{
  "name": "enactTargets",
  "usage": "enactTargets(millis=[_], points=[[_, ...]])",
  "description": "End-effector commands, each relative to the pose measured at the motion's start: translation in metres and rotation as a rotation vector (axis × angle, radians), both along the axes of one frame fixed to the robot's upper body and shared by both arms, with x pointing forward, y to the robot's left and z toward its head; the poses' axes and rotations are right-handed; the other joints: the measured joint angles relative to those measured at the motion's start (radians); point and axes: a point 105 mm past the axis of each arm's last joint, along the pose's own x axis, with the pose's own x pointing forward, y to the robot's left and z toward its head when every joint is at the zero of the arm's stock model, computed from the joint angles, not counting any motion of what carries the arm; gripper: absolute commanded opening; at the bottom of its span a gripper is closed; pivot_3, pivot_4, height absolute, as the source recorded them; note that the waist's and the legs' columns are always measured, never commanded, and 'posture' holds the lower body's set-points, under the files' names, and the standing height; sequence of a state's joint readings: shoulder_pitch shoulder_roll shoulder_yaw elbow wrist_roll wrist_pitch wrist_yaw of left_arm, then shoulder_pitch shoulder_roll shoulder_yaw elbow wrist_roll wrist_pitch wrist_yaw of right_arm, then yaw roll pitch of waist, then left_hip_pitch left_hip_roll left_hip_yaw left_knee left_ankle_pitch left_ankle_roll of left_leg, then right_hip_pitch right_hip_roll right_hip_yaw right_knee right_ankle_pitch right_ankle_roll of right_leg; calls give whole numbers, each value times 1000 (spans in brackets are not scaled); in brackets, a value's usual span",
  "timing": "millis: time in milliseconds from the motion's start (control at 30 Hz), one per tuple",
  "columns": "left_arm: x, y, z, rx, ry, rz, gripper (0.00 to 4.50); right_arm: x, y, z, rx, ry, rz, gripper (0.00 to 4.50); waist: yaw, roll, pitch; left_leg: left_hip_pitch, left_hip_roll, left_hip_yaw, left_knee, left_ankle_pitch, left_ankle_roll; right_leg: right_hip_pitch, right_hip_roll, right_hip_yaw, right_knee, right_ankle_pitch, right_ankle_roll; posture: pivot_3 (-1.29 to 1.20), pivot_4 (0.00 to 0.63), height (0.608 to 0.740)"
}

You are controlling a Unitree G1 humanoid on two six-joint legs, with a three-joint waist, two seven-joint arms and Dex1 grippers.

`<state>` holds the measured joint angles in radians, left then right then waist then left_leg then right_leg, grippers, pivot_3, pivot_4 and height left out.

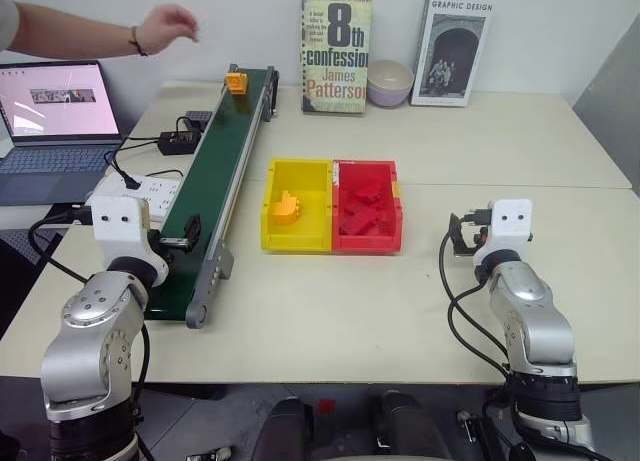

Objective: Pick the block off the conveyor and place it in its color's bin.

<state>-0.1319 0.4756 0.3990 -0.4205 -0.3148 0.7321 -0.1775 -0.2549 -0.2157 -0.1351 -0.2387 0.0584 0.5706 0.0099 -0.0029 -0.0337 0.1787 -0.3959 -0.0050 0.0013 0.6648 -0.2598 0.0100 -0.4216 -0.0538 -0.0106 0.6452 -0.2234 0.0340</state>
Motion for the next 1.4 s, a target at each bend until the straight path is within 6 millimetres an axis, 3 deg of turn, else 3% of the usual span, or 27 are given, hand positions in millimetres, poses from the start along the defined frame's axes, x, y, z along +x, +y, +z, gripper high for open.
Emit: enactTargets(millis=[33, 567, 800, 967, 1067, 1133, 1267, 1400], points=[[-1, 2, 16, 11, -63, 9, 4464, -1, -2, 15, -13, -60, -9, 4500, 0, 0, 0, 0, 0, 0, 0, 0, 0, 0, 0, 0, 0, 0, 0, 0, 150, 740], [-4, 0, 21, 11, -86, 13, 4464, -2, -3, 18, -22, -66, 0, 4500, 0, 0, 0, 0, 0, 0, 0, 0, 0, 0, 0, 0, 0, 0, 0, 0, 150, 740], [-9, -1, 33, 21, -108, 28, 4464, 3, -5, 39, -37, -104, 67, 4500, 0, 0, 0, 0, 0, 0, 0, 0, 0, 0, 0, 0, 0, 0, 0, 0, 150, 740], [-8, -3, 37, -1, -128, 35, 4464, 8, 30, 75, 29, -165, 395, 4500, 0, 0, 0, 1, 0, 1, 0, 0, 0, 0, 1, -1, 0, 0, 0, 0, 150, 740], [-3, -8, 29, -40, -112, 18, 4464, -15, 90, 107, 69, -155, 902, 4500, -2, 1, 1, 1, 0, 1, 0, 0, 0, 1, 1, -1, 0, 0, 0, 0, 150, 740], [1, -11, 24, -65, -100, 12, 4464, -34, 113, 115, 80, -111, 1142, 4500, -2, 1, 1, 1, 0, 1, 0, 0, 0, 0, 1, -1, 0, 0, 0, 0, 150, 740], [6, -14, 21, -76, -94, 2, 4464, -54, 133, 119, 83, -52, 1382, 4500, 2, 0, 0, 1, 1, -3, 0, 0, 0, 1, 0, -3, 0, 0, 0, 0, 150, 740], [10, -16, 18, -79, -88, -4, 4464, -58, 139, 119, 94, -40, 1444, 4500, 4, 0, 0, -1, -1, -3, 0, 0, 0, 1, -1, -2, -1, 0, 0, 0, 150, 740]])
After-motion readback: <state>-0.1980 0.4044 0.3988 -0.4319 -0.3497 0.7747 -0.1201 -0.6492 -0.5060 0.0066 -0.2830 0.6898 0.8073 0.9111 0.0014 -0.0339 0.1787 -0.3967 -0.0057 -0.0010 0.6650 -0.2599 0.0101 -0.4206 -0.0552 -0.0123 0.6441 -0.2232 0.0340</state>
